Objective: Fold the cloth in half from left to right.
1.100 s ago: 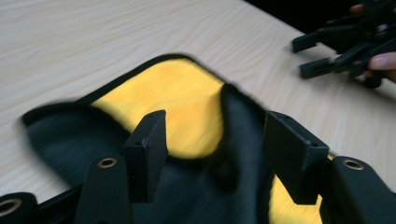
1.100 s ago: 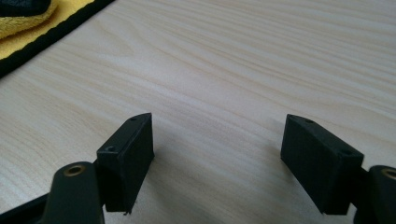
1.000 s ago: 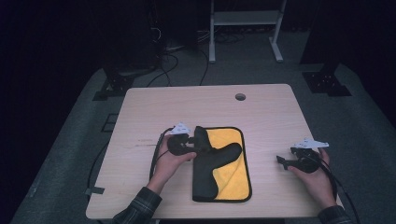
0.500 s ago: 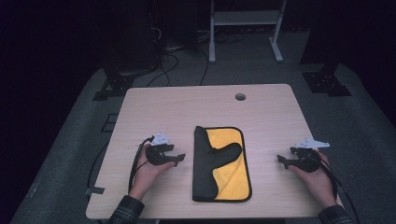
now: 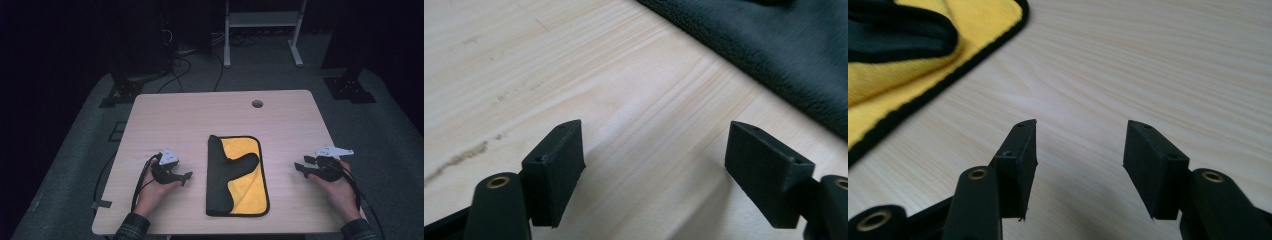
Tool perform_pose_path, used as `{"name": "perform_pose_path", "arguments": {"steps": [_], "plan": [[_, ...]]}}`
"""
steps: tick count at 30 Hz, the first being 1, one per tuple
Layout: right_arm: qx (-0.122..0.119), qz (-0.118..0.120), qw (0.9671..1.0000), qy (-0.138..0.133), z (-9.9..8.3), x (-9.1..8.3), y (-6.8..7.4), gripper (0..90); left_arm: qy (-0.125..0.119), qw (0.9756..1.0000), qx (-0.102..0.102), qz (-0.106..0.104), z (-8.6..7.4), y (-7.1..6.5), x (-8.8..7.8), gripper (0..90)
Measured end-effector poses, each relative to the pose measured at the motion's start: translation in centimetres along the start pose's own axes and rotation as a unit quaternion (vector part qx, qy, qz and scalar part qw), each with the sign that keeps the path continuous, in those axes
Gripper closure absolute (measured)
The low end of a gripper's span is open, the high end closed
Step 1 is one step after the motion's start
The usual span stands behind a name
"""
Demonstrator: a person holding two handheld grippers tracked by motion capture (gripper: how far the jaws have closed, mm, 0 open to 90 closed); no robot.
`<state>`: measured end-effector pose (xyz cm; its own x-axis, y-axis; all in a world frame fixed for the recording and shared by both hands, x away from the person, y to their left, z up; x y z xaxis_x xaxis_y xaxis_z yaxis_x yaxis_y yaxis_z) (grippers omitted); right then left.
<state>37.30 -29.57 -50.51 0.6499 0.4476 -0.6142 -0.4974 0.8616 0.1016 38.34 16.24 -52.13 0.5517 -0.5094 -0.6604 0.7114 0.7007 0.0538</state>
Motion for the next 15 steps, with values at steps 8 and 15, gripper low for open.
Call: {"name": "perform_pose_path", "arguments": {"steps": [8, 15], "plan": [[-0.018, 0.035, 0.9992, -0.003, 1.6, 0.5, 1.9, 45.5, 0.01, 0.9999, -0.004, 0.004, -0.2, 0.2, 0.1, 10.8], [-0.038, 0.07, 0.9967, -0.011, 3.5, 1.3, 4.1, 45.4, 0.025, 0.9997, -0.004, 0.005, -0.2, 0.3, 0.4, 1.2]]}}
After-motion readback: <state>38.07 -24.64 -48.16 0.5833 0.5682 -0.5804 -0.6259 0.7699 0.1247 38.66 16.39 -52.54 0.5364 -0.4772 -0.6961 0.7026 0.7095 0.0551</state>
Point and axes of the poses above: each handheld gripper's, and its own axes: x roughly forward along the jaws, z roughly out of its top, y roughly to its left, the point moved 6 cm from there along x, roughly forward along the jaws, and after that the axes turned 3 degrees about x, right-handed, at the moved point
